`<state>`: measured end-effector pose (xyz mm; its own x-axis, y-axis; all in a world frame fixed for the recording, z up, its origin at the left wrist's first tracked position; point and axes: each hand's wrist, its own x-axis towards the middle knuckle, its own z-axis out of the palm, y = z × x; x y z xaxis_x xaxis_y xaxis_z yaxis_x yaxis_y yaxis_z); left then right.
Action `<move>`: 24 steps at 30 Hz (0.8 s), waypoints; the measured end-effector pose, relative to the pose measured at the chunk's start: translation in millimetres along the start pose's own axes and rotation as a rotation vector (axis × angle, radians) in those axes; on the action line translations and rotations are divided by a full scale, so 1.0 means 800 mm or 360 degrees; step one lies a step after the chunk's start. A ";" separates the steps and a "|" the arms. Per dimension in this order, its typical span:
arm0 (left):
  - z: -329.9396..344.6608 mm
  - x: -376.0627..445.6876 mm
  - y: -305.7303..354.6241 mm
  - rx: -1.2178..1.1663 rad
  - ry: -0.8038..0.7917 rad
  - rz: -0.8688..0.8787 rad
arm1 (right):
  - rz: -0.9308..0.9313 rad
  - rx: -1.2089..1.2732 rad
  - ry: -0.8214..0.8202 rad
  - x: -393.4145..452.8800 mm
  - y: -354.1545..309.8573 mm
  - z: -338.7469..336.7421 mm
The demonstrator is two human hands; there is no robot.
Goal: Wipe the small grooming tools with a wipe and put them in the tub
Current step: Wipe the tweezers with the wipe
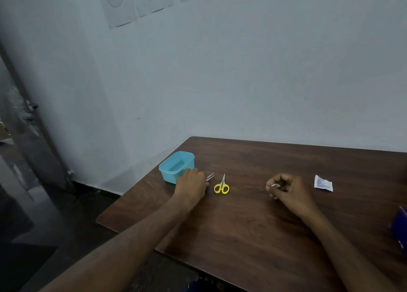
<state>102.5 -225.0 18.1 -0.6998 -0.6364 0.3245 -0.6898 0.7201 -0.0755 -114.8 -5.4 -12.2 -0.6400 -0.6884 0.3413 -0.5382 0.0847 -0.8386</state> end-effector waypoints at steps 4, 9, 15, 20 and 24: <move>0.010 0.001 0.000 -0.0076 -0.0025 -0.0043 | 0.0063 0.0167 0.0025 0.001 0.002 0.000; 0.014 0.003 0.000 -0.0182 0.0014 -0.0082 | 0.0092 0.0220 0.0009 0.002 0.003 0.001; 0.014 0.006 -0.001 -0.0293 0.0038 -0.0088 | 0.0111 0.0264 0.0002 0.001 0.002 0.001; 0.010 0.014 0.009 -0.0534 0.0165 -0.0054 | 0.0134 0.0350 0.0023 0.003 0.003 0.003; 0.007 0.017 0.038 -0.0719 0.0172 0.0167 | 0.0146 0.0364 0.0054 0.007 0.008 0.004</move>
<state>71.3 -213.2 14.7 -0.7213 -0.5388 0.4351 -0.4499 0.8422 0.2970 -119.9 -10.7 -17.0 -0.7007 -0.6603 0.2703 -0.3414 -0.0223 -0.9396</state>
